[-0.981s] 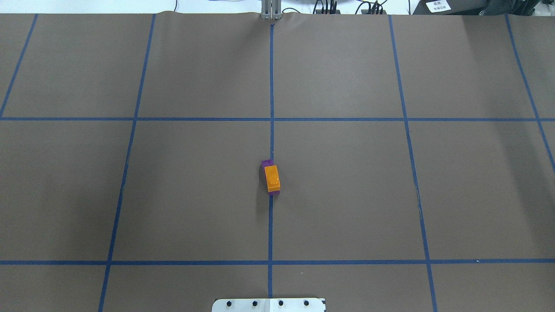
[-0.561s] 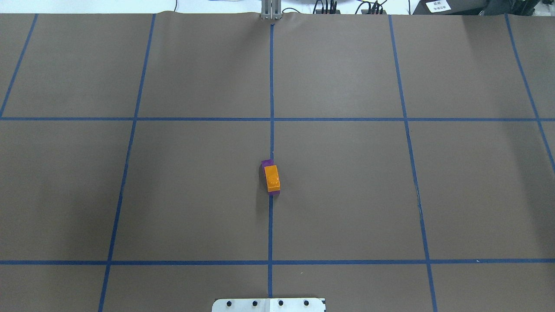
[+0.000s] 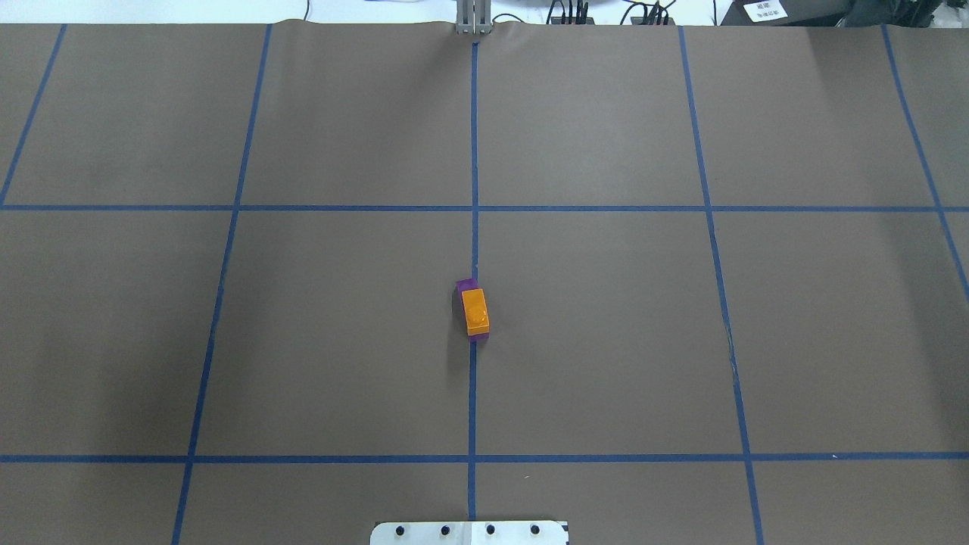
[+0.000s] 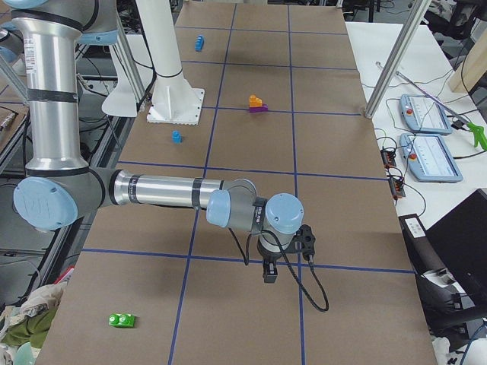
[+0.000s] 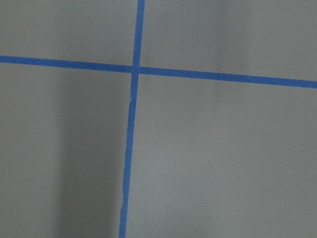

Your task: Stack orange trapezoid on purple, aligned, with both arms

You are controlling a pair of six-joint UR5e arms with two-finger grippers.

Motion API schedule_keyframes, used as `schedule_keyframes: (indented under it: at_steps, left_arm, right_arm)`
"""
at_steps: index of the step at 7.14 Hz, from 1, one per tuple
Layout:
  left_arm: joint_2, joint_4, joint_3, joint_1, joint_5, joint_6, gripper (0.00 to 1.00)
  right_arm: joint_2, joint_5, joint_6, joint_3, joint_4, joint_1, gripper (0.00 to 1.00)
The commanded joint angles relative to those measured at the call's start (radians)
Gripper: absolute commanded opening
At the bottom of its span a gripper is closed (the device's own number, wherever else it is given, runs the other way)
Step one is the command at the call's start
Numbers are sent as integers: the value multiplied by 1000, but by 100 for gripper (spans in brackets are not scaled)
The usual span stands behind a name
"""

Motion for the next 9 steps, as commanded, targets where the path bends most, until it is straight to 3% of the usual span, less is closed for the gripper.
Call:
schedule_keyframes:
  at_steps: [1,9]
  left_arm:
    - [3,-3,-6,0,1,-4,100]
    - [-9,-2,-21,0,1,-7,100]
  right_arm:
    - [1,-11,1,1,0,1,100]
    - [-4,-6,1,12,0,1,100]
